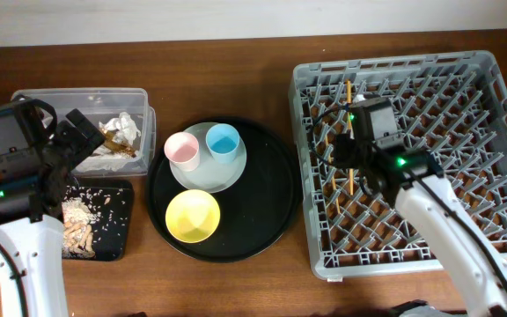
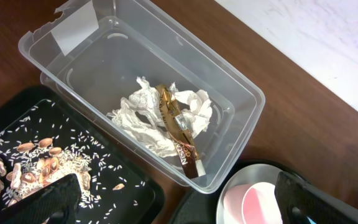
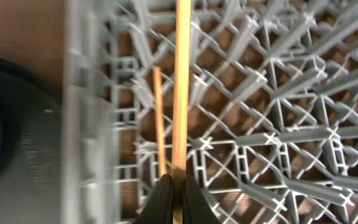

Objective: Sort waste into correct bins and load items into the dishwasher rack
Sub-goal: 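Insert the second chopstick into the rack with the right gripper, then move the right gripper over the cups and grasp the blue cup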

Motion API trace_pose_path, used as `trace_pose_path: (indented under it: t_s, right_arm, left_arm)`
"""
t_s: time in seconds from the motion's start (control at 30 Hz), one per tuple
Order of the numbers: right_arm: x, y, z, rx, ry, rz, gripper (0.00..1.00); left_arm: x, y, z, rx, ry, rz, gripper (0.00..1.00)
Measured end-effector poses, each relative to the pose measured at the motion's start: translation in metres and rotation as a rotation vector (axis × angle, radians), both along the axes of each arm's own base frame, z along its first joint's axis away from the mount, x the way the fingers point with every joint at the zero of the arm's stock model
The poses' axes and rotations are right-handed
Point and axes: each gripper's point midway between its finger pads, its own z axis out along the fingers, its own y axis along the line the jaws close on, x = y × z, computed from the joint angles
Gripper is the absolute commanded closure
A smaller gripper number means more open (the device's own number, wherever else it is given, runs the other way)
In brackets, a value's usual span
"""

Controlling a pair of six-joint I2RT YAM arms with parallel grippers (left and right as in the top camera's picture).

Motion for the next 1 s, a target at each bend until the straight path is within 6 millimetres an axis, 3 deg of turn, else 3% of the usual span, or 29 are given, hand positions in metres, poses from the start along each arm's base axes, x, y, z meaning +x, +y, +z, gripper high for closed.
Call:
trace_pose_path:
  t_s: [0.27,0.33,0.5,0.77,0.87,1.0]
  right_arm:
    - [0.01,0.0,-0.06,-0.07,0.14,0.044,0.96]
    - [0.014,0.001,-0.062,-0.088,0.136,0.072,0.94]
    - [0.02,-0.004,-0.06,-0.123,0.114,0.114,0.74]
    - [0.02,-0.008,-0.059,-0.144,0.118,0.12,0.7]
    - [0.019,-0.006,-0.048,-0.143,0.139,0.131,0.71]
    - [0.035,0.038,0.008,-0.001,0.052,0.248,0.71]
  left_arm:
    - [0.0,0.0,0.0,0.0,0.0,0.0,0.01]
    - [0.0,0.0,0.0,0.0,0.0,0.0,0.01]
    - [0.0,0.0,0.0,0.0,0.0,0.0,0.01]
    - [0.0,0.0,0.0,0.0,0.0,0.0,0.01]
    - [0.0,0.0,0.0,0.0,0.0,0.0,0.01]
    - [0.0,0.0,0.0,0.0,0.0,0.0,0.01]
